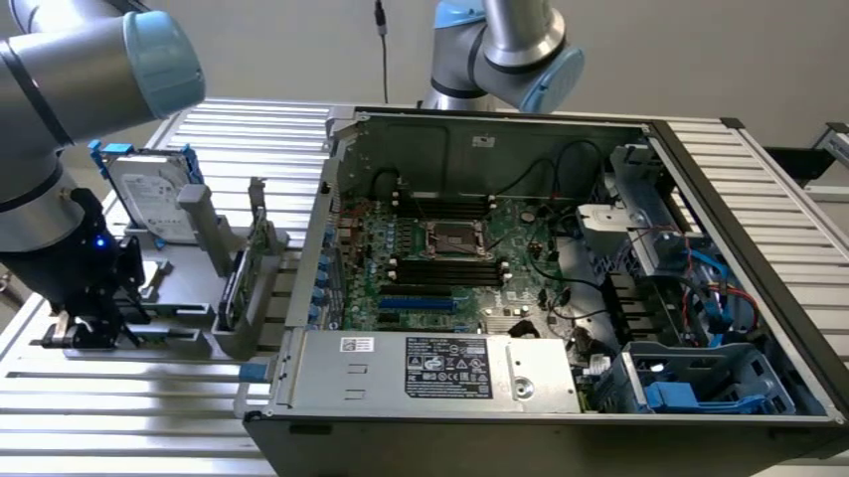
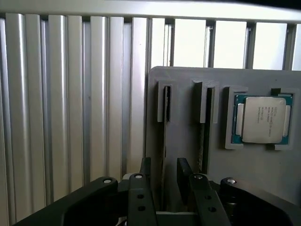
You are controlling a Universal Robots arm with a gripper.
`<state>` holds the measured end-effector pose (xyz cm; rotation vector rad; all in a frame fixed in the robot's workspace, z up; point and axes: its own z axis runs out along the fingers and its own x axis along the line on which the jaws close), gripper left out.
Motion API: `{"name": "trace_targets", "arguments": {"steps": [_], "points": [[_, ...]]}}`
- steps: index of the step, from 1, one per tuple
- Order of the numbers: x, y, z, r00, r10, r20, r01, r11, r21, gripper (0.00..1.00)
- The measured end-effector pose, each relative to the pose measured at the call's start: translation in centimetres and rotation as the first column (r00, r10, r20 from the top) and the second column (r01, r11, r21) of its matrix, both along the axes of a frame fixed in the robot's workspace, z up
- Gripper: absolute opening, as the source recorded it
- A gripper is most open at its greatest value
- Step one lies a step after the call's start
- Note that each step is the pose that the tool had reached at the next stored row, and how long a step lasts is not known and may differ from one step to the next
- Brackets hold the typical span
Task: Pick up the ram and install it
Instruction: 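Pick up the ram and move it above insertion slot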
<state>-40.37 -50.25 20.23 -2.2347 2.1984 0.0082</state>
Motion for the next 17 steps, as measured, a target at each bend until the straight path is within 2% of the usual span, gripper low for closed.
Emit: {"name": "trace_targets", "arguments": {"steps": [7, 13, 17], "points": [[-0.09, 0.00, -0.36, 0.9998, -0.017, -0.0019, 0.017, 0.9997, 0.0144, 0.36], [-0.17, -0.03, -0.71, 0.9996, -0.027, -0.0048, 0.027, 0.9995, 0.0169, 0.36], [-0.16, -0.17, -0.82, 0.9996, -0.028, -0.0050, 0.028, 0.9994, 0.0209, 0.36]]}}
